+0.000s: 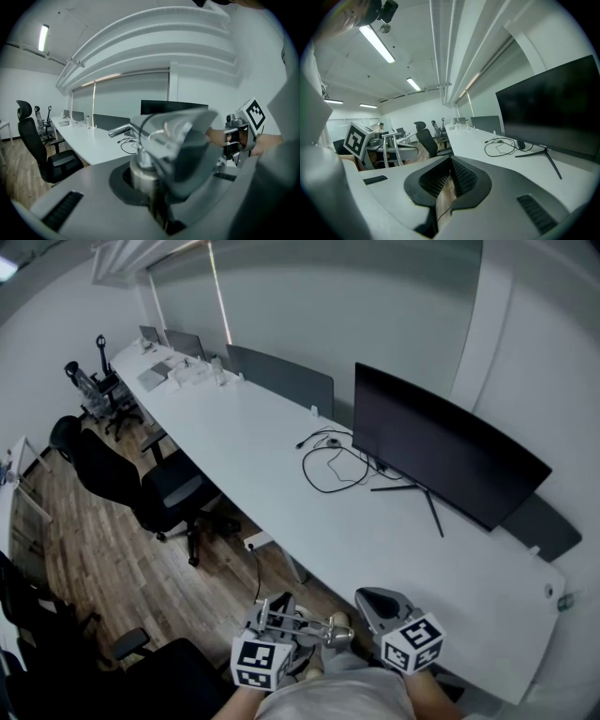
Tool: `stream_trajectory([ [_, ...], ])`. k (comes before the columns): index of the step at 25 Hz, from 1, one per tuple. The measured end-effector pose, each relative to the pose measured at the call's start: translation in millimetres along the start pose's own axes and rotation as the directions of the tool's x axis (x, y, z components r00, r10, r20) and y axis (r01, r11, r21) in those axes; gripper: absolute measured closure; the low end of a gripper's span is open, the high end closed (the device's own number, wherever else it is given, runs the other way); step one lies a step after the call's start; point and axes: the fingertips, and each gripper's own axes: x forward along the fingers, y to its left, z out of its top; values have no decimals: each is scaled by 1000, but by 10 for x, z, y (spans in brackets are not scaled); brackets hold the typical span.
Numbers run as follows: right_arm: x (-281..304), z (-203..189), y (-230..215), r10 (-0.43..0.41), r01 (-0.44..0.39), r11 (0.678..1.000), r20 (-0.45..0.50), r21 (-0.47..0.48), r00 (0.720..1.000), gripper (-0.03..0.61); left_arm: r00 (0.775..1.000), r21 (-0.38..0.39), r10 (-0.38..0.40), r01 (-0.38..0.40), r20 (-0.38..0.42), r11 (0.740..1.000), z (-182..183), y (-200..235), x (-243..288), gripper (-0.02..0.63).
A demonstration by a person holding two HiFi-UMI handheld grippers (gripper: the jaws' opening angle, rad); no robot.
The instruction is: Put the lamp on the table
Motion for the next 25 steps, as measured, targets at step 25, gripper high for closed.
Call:
stream_trajectory([
  [25, 965, 654, -1287, 39, -39, 999, -19, 14, 999, 546, 999, -17, 52, -52, 0, 999, 764, 534, 1380, 600],
])
